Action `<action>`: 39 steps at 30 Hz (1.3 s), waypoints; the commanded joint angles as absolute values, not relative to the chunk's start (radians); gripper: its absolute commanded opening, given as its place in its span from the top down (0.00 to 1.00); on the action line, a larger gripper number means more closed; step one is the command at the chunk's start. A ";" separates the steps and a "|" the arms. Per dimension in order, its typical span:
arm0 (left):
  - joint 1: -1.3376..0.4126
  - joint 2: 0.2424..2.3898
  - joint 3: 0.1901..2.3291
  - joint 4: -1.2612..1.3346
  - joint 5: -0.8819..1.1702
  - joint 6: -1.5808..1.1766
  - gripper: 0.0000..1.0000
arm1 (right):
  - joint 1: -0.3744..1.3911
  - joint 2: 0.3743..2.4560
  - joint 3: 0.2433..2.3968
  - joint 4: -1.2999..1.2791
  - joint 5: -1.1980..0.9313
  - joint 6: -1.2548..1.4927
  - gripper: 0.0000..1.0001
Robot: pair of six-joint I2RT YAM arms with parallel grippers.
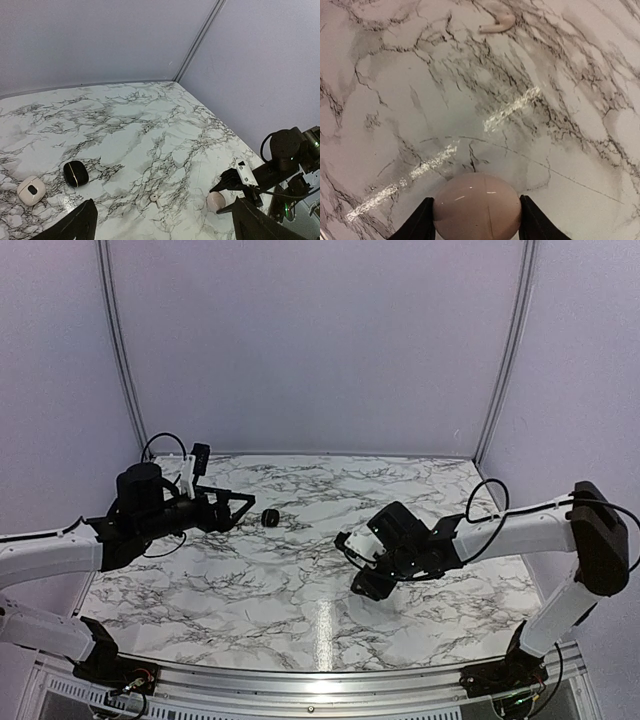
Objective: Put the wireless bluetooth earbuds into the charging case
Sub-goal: Pick up the charging case from the center of the board, then pass from the right arm to the left
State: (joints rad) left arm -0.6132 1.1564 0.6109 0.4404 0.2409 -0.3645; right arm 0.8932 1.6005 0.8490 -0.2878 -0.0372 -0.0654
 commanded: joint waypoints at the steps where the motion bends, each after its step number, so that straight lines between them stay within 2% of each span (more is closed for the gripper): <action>1: -0.609 1.159 0.602 0.430 0.350 -0.374 0.05 | 0.911 1.537 0.962 -0.209 -0.017 -0.123 0.55; 8: -0.632 1.213 0.616 0.428 0.472 -0.432 0.11 | 0.982 1.488 1.040 -0.157 0.072 -0.221 0.55; 23: -0.771 1.284 0.687 0.458 0.546 -0.497 0.27 | 1.148 1.427 1.086 -0.095 0.263 -0.412 0.56; 30: -0.811 1.325 0.706 0.497 0.562 -0.528 0.36 | 1.192 1.441 1.099 -0.070 0.289 -0.440 0.56; 39: -0.851 1.338 0.688 0.605 0.571 -0.556 0.42 | 1.206 1.466 1.118 -0.081 0.287 -0.448 0.56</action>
State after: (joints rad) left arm -0.8314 1.3384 0.6773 0.5060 0.5438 -0.5438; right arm 1.1919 1.4567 1.0721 -0.1036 0.2729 -0.4389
